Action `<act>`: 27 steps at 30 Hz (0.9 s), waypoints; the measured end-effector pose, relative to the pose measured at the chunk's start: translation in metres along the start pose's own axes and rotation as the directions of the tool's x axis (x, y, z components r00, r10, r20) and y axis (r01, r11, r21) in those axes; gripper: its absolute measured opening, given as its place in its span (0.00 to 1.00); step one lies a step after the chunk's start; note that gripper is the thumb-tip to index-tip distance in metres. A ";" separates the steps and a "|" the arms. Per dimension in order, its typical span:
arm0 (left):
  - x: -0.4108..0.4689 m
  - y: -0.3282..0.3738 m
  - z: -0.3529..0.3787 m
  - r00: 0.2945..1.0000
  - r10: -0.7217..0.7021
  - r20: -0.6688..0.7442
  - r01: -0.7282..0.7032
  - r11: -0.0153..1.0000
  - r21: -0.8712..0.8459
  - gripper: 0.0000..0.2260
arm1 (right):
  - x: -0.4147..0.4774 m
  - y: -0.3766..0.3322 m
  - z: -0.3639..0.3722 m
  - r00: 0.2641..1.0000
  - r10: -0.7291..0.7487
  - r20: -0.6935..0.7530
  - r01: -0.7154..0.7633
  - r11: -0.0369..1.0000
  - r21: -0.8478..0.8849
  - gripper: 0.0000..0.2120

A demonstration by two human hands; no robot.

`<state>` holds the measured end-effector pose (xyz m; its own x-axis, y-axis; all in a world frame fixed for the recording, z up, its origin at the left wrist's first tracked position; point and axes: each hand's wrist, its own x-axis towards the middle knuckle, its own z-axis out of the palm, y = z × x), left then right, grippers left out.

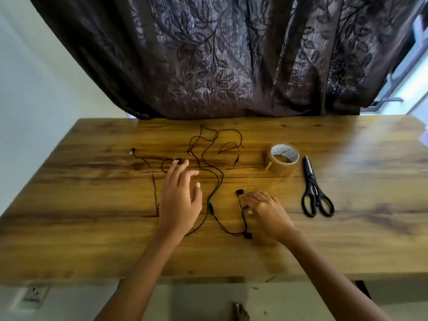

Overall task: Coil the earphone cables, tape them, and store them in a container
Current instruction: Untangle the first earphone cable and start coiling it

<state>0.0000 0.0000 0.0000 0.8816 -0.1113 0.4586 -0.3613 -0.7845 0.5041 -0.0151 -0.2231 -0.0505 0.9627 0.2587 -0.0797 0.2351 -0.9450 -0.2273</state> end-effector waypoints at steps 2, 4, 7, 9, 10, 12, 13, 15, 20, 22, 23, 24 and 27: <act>0.002 0.006 0.005 1.000 -0.026 0.005 0.026 1.000 -0.008 0.11 | 0.004 0.003 0.005 0.999 0.015 -0.031 -0.014 0.999 0.044 0.20; 0.000 0.010 0.010 0.998 -0.062 0.032 0.063 0.998 -0.011 0.10 | 0.006 0.003 0.011 0.997 0.042 -0.058 -0.038 0.997 0.062 0.17; -0.005 0.014 0.021 0.994 -0.086 0.070 0.087 0.996 -0.011 0.09 | 0.009 0.009 0.019 0.984 0.084 -0.155 -0.057 0.984 0.167 0.12; -0.008 0.019 0.025 0.987 -0.108 0.122 0.111 0.994 -0.016 0.09 | 0.008 0.009 0.016 0.975 0.110 -0.195 -0.063 0.971 0.230 0.11; -0.009 0.022 0.028 0.978 -0.128 0.162 0.135 0.990 -0.034 0.09 | 0.008 0.008 0.015 0.968 0.136 -0.211 -0.072 0.956 0.284 0.11; -0.010 0.028 0.034 0.941 -0.167 0.294 0.192 0.979 -0.060 0.10 | 0.006 0.005 0.008 0.952 0.213 -0.219 -0.101 0.895 0.435 0.12; -0.009 0.032 0.037 0.908 -0.183 0.378 0.220 0.974 -0.055 0.10 | 0.006 0.004 0.003 0.947 0.251 -0.202 -0.115 0.849 0.516 0.12; -0.005 0.040 0.044 0.811 -0.221 0.541 0.295 0.954 -0.053 0.11 | 0.006 0.002 -0.007 0.946 0.292 -0.142 -0.124 0.728 0.674 0.10; 0.008 0.053 0.056 0.578 -0.247 0.777 0.634 0.735 -0.238 0.13 | 0.009 0.001 -0.029 0.955 0.285 -0.083 -0.057 0.449 0.892 0.10; 0.011 0.056 0.058 0.563 -0.255 0.786 0.679 0.685 -0.265 0.13 | 0.011 0.006 -0.037 0.952 0.300 -0.062 -0.054 0.362 0.931 0.10; 0.013 0.057 0.058 0.558 -0.263 0.787 0.696 0.665 -0.271 0.13 | 0.013 0.008 -0.041 0.950 0.309 -0.052 -0.054 0.323 0.945 0.10; 0.014 0.057 0.057 0.548 -0.263 0.794 0.715 0.639 -0.282 0.12 | 0.014 0.011 -0.045 0.946 0.321 -0.045 -0.052 0.288 0.956 0.10; 0.013 0.056 0.057 0.520 -0.254 0.816 0.758 0.578 -0.303 0.11 | 0.015 0.021 -0.051 0.933 0.360 -0.028 -0.054 0.217 0.975 0.08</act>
<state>0.0085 -0.0806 -0.0073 0.7978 -0.3558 -0.4867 0.3676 -0.3528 0.8605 0.0113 -0.2489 -0.0067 0.9862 -0.1044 -0.1287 -0.1319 -0.0236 -0.9910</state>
